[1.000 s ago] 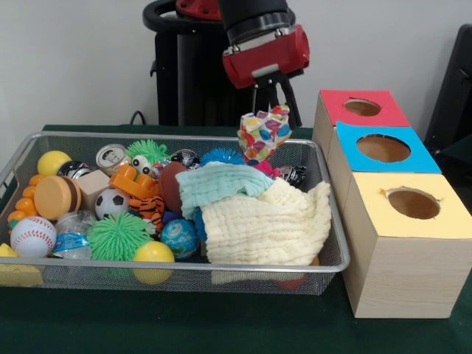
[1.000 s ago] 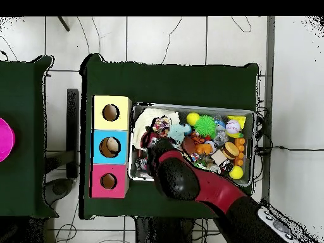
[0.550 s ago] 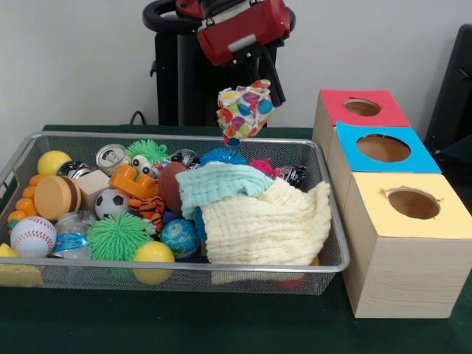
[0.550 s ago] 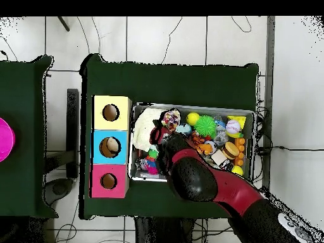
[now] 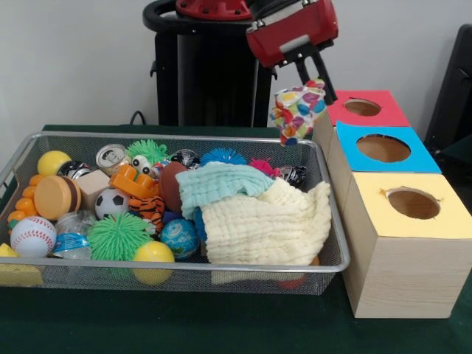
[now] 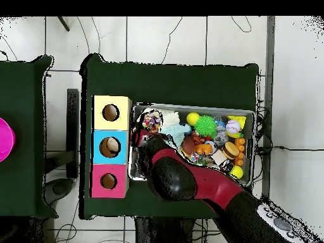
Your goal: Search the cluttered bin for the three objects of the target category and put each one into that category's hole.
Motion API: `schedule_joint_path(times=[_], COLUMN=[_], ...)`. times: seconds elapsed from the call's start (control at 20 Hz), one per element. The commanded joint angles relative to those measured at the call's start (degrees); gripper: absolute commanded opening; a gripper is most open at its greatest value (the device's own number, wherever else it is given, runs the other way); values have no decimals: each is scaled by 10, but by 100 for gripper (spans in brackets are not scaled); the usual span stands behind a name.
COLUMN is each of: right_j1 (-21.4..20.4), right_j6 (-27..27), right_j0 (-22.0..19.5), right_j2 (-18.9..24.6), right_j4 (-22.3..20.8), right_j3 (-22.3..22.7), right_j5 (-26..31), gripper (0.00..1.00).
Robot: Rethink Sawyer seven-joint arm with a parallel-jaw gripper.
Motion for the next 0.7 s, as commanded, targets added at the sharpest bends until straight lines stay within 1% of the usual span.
schedule_joint_path(times=[0.05,0.25,0.3,0.4,0.6,0.7], right_j1=[5,16,21,33,59,71], right_j6=[111,118,119,118,107,104], right_j0=[8,-18,-18,-7,35,44], right_j2=[-22,21,25,16,-28,-37], right_j4=[9,-6,-8,-11,-4,-3], right_j3=[11,26,25,15,-23,-36], right_j5=[43,32,27,12,-5,-10], gripper=[0,0,0,0,0,0])
